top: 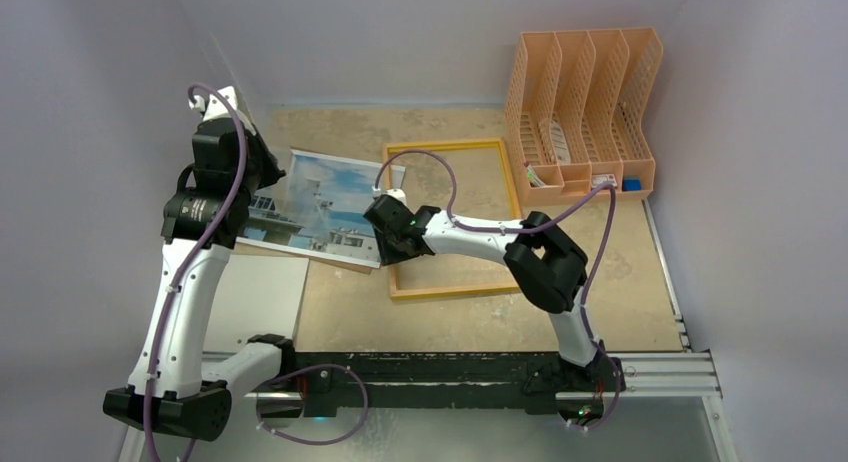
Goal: Put the photo into the frame
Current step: Move the photo frame to the center of the board.
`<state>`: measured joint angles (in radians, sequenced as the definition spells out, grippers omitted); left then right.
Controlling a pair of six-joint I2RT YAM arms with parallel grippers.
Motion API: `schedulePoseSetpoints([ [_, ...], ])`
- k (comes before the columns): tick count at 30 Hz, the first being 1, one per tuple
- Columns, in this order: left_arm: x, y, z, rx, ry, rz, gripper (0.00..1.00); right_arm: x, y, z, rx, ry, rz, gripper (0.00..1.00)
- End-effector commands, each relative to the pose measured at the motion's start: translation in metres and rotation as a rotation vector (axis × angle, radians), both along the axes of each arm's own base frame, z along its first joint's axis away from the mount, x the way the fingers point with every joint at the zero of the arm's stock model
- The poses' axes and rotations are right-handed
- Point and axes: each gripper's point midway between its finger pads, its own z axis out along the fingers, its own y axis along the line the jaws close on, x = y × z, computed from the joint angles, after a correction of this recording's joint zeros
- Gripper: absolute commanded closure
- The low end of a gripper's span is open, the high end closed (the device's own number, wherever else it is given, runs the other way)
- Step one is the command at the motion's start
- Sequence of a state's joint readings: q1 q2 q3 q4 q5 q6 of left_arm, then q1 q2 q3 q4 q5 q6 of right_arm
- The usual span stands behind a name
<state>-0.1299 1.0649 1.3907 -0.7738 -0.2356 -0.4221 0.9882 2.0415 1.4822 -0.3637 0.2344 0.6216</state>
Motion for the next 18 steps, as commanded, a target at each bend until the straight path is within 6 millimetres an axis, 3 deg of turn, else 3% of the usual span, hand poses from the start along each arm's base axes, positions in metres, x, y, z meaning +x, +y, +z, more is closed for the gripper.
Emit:
schedulePoseSetpoints([
  [1,0.007,-0.003,0.01,0.007,-0.06,-0.032,1.0,-0.015,0.013,0.002,0.065,0.069,0.005,0.62],
  [6,0.008,-0.007,0.01,-0.004,-0.062,-0.051,1.0,-0.031,0.034,0.014,0.167,0.11,0.014,0.79],
  [15,0.013,-0.024,0.008,-0.049,-0.056,-0.131,1.0,-0.064,0.068,0.045,0.362,0.158,0.059,0.82],
  [18,0.015,-0.027,0.009,-0.062,-0.061,-0.141,1.0,-0.08,0.081,0.056,0.438,0.224,0.133,0.77],
])
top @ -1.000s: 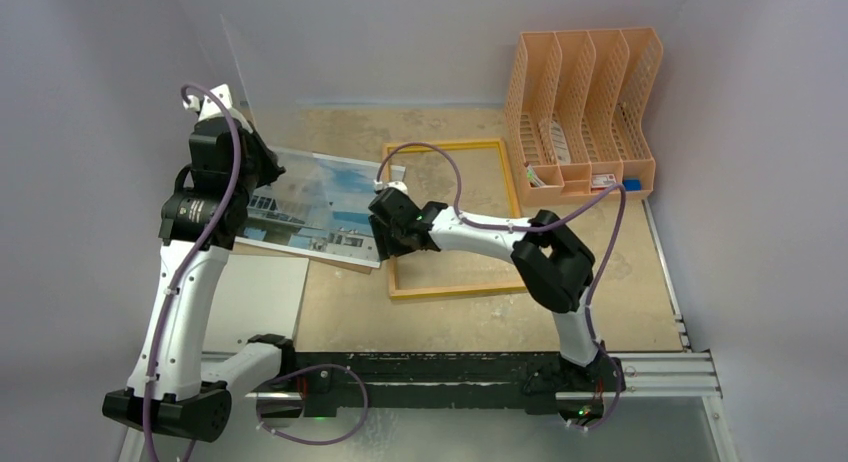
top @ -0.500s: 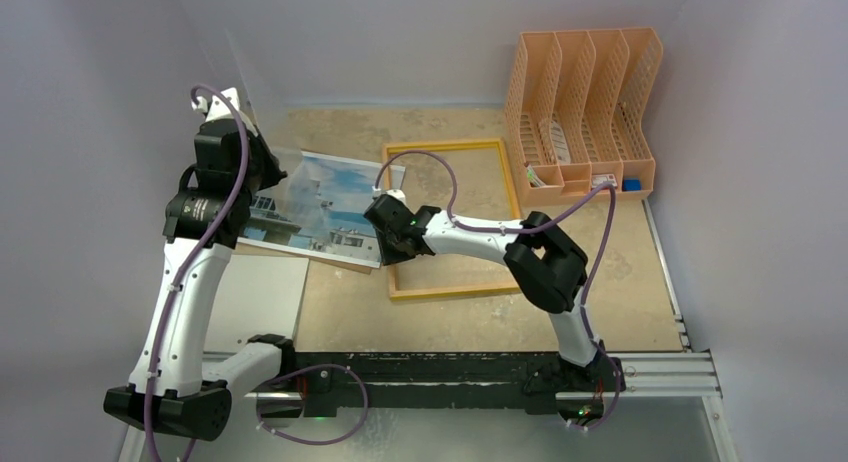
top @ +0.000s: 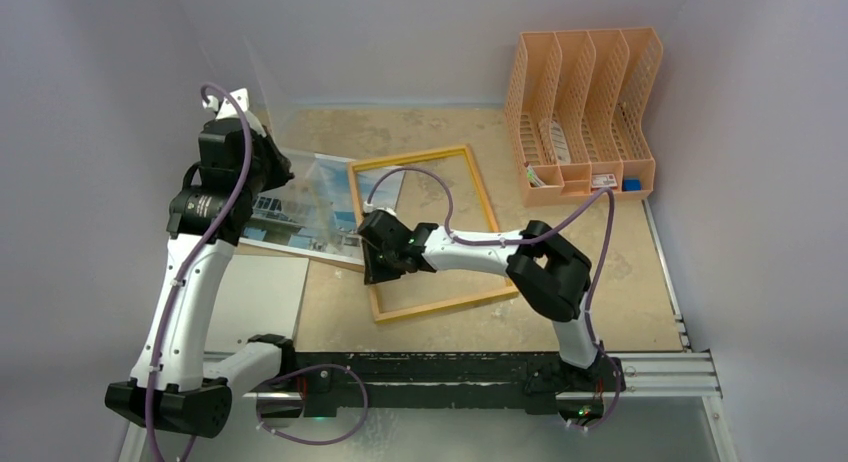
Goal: Put the photo into the frame
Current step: Move the photo frame to the center of the board.
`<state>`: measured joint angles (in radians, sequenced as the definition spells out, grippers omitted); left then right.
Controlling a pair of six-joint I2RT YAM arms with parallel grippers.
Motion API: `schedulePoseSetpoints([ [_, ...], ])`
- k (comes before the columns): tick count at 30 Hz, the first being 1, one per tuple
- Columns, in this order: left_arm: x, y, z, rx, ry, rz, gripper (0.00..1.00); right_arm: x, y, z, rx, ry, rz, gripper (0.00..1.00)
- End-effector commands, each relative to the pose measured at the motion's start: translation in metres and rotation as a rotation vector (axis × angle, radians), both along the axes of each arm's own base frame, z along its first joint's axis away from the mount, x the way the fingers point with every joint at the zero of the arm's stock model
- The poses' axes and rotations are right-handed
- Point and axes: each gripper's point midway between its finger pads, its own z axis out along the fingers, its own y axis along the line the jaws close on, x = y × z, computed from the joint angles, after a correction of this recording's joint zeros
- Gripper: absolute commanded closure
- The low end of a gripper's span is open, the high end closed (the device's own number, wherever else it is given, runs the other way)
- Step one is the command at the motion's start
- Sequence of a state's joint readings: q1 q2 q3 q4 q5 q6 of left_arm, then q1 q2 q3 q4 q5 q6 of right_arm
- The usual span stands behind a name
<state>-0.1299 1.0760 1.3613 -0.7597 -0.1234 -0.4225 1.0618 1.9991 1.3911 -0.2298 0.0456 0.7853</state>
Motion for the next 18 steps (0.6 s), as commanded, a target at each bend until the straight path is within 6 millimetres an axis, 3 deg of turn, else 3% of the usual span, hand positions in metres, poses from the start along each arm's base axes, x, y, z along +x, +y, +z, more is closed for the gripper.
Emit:
schedulePoseSetpoints([
  [1,0.013,-0.008,0.024,-0.022,-0.095,-0.04,1.0,-0.022,0.038,0.053,0.245,0.073,0.086,0.73],
  [5,0.015,-0.006,0.028,-0.004,-0.101,-0.041,1.0,-0.006,0.035,0.071,0.255,0.015,0.036,0.49],
  [13,0.014,-0.003,0.046,0.074,-0.128,-0.084,1.0,0.055,-0.03,0.107,0.37,-0.113,-0.061,0.42],
  [15,0.014,-0.011,0.055,0.077,-0.158,-0.135,1.0,0.067,-0.042,0.125,0.455,-0.155,-0.045,0.39],
  [18,0.012,-0.027,0.077,0.056,-0.232,-0.232,1.0,0.081,-0.053,0.162,0.579,-0.243,-0.011,0.25],
])
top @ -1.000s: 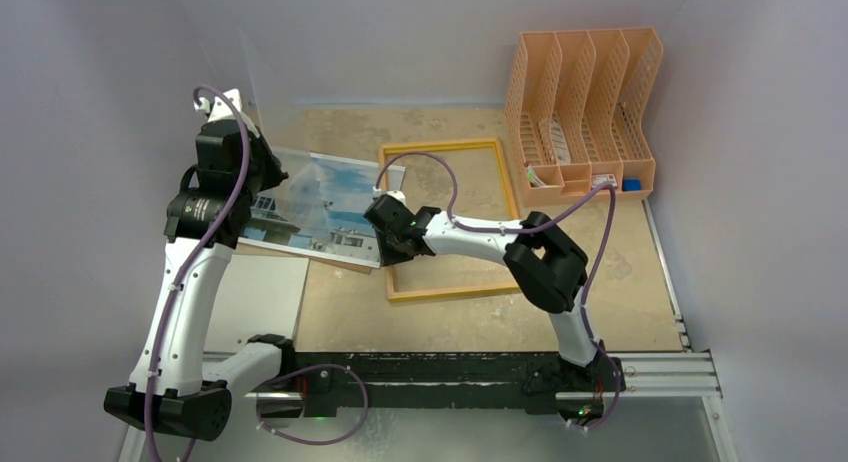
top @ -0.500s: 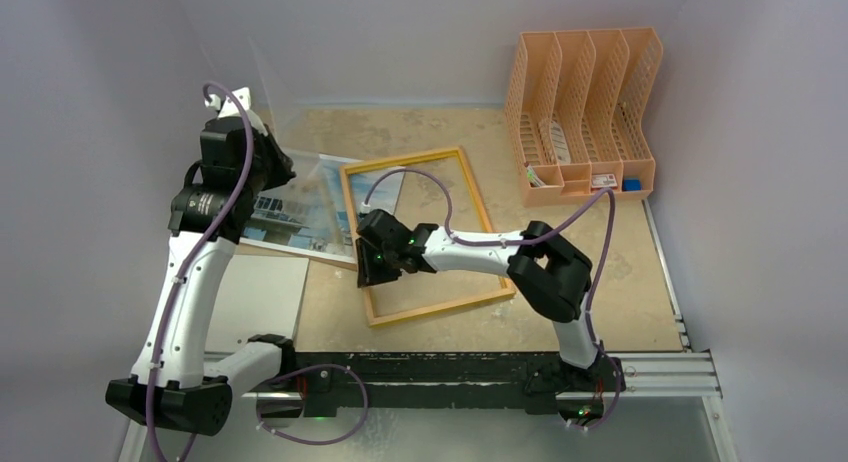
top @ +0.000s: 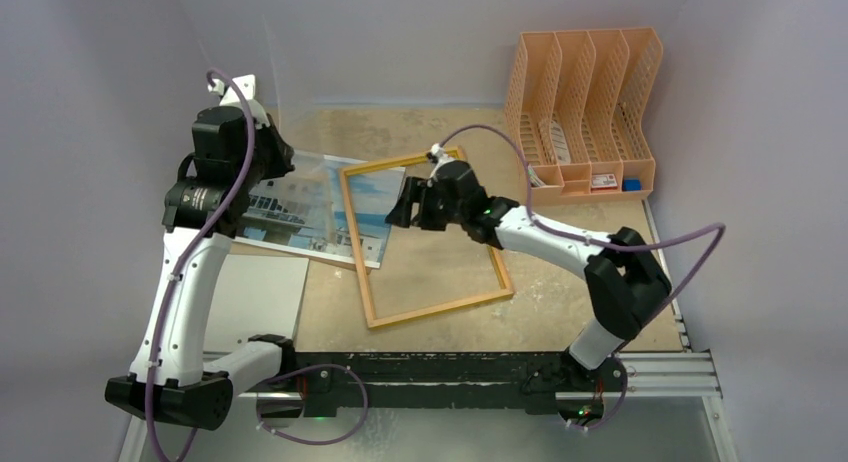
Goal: Put the photo into the frame
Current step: Move the photo frame to the center of the board, then place the photo frame item in the photo frame.
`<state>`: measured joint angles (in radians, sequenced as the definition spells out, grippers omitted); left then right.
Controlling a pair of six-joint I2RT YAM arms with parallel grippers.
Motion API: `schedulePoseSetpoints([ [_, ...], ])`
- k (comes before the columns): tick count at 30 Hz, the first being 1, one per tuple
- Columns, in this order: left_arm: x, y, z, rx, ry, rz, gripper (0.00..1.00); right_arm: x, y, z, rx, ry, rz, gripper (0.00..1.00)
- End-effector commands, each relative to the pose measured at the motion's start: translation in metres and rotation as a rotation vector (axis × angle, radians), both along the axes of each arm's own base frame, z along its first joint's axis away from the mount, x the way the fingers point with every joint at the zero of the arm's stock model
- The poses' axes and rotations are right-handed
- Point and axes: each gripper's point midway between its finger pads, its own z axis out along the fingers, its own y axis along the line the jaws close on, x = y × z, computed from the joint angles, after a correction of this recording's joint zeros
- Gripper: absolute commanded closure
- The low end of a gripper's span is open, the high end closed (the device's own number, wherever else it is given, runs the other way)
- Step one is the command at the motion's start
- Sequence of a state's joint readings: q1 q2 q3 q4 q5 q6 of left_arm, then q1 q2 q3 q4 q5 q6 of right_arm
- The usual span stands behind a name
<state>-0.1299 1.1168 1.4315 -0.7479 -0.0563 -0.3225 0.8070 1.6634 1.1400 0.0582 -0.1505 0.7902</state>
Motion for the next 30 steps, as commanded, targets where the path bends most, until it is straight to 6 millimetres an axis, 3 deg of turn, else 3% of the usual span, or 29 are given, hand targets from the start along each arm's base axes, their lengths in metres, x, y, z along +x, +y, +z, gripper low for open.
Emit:
schedulePoseSetpoints([
  [1,-0.001,-0.024,0.068,-0.015,-0.215,-0.173,1.0,0.019,-0.005,0.066,0.206,-0.191,0.073,0.18],
  [4,-0.012,-0.044,0.093,-0.042,-0.308,-0.293,1.0,0.036,-0.02,0.114,0.304,-0.3,0.038,0.02],
  [9,-0.042,-0.079,0.129,-0.115,-0.431,-0.517,1.0,0.054,-0.047,0.184,0.503,-0.438,0.016,0.01],
  [12,-0.06,-0.092,0.15,-0.16,-0.49,-0.604,1.0,0.062,-0.069,0.212,0.643,-0.459,-0.01,0.01],
  [18,-0.11,-0.106,0.203,-0.202,-0.621,-0.743,1.0,0.057,-0.097,0.241,0.871,-0.528,-0.005,0.01],
  [22,-0.135,-0.103,0.228,-0.22,-0.695,-0.747,1.0,0.035,-0.105,0.264,0.936,-0.648,0.089,0.01],
  [30,-0.151,-0.106,0.247,-0.316,-0.694,-0.758,1.0,-0.013,-0.113,0.308,1.015,-0.856,0.274,0.03],
])
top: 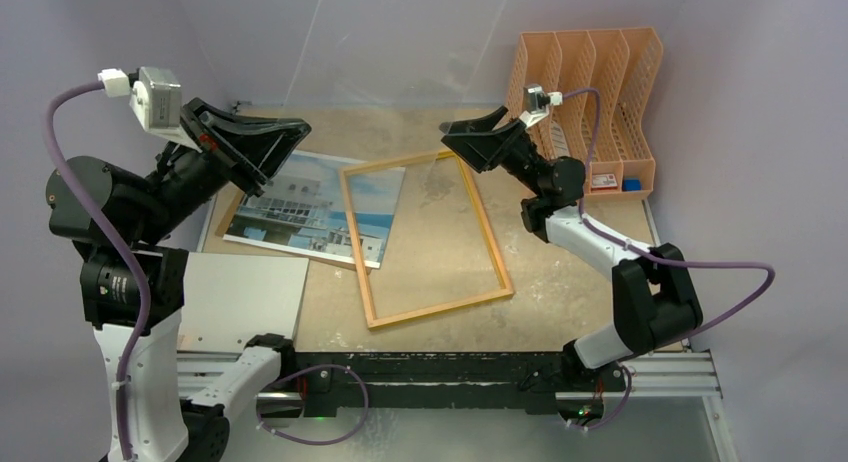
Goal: Put the photo into the frame
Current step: Place the photo frame item in the photo frame.
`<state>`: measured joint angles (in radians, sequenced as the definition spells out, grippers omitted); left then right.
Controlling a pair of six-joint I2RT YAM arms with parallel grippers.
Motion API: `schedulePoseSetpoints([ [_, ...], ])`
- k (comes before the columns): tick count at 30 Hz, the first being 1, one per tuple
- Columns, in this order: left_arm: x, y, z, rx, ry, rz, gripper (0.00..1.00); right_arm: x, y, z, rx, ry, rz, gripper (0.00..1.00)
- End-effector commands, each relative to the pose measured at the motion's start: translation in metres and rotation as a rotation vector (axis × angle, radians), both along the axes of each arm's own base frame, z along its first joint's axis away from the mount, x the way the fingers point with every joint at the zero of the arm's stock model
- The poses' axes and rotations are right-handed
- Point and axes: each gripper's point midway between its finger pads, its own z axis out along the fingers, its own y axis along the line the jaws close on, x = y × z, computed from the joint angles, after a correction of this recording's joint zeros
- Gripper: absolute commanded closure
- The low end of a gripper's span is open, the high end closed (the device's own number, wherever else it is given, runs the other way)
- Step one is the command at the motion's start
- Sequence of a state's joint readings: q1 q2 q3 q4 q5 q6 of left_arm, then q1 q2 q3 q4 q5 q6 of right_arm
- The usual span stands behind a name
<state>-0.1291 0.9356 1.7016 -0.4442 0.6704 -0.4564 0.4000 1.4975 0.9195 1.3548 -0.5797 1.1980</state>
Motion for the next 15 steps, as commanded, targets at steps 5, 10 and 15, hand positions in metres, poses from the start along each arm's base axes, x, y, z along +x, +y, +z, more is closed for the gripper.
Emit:
schedulePoseSetpoints([
  [5,-0.013,-0.004,0.029,-0.07,-0.018,-0.051,1.0,-0.083,-0.016,0.076,0.151,-0.36,0.224,0.08],
  [10,0.004,0.002,0.019,-0.075,0.047,0.01,1.0,-0.098,-0.021,0.087,0.168,-0.375,0.248,0.25],
  [15,0.022,0.009,0.006,-0.092,0.086,0.082,1.0,-0.097,-0.027,0.089,0.193,-0.337,0.2,0.46],
])
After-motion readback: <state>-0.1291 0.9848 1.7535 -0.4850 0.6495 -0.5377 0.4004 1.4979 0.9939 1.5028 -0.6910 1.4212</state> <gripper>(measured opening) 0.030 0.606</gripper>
